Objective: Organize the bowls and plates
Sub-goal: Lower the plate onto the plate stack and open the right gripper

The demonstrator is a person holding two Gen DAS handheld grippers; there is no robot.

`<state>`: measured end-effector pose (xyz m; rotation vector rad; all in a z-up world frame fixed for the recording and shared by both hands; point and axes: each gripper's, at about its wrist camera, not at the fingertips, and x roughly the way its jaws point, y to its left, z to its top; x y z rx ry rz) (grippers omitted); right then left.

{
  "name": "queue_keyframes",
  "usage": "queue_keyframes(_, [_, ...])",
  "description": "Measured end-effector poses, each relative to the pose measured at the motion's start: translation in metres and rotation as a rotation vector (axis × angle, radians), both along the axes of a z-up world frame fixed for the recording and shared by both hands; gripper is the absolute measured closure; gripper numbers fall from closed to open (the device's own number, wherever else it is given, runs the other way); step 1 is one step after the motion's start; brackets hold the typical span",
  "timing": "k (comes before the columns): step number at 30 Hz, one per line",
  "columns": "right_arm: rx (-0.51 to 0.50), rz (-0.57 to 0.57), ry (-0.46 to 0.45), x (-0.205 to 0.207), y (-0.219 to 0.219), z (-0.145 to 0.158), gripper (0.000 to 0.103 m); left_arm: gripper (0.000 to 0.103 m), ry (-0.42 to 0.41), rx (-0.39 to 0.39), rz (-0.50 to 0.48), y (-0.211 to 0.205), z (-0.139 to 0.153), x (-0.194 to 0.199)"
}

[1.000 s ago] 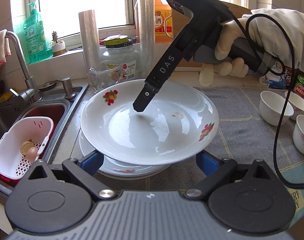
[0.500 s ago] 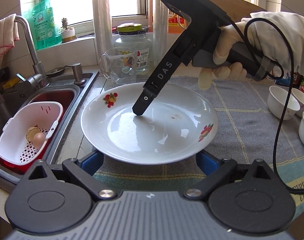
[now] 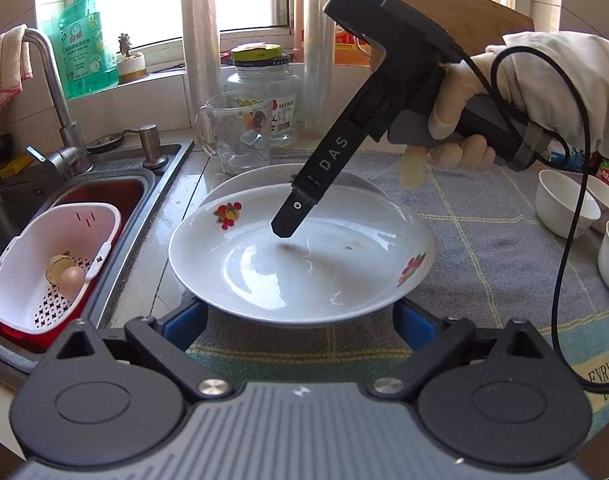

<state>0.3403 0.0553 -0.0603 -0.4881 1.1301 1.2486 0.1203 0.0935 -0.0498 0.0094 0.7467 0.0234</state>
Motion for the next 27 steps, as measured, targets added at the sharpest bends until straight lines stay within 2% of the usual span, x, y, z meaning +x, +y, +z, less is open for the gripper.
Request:
queue_keyframes(8, [0.001,-0.009,-0.015,0.001,-0.005,0.003,0.028,0.005,0.003,0.002,-0.010,0.000,-0.002,0.001])
queue_keyframes(21, [0.012,-0.033,-0.043,-0.001,-0.012,0.010,0.020,0.005,0.005,0.016,-0.020,0.003,-0.003,0.002])
queue_keyframes(23, [0.019,-0.040,-0.044,-0.002,-0.015,0.012,0.017,0.005,0.001,0.020,-0.027,0.002,-0.003,0.002])
queue_keyframes(27, [0.034,-0.057,-0.063,-0.005,-0.021,0.018,0.006,0.006,-0.016,0.026,-0.041,0.002,-0.002,0.004])
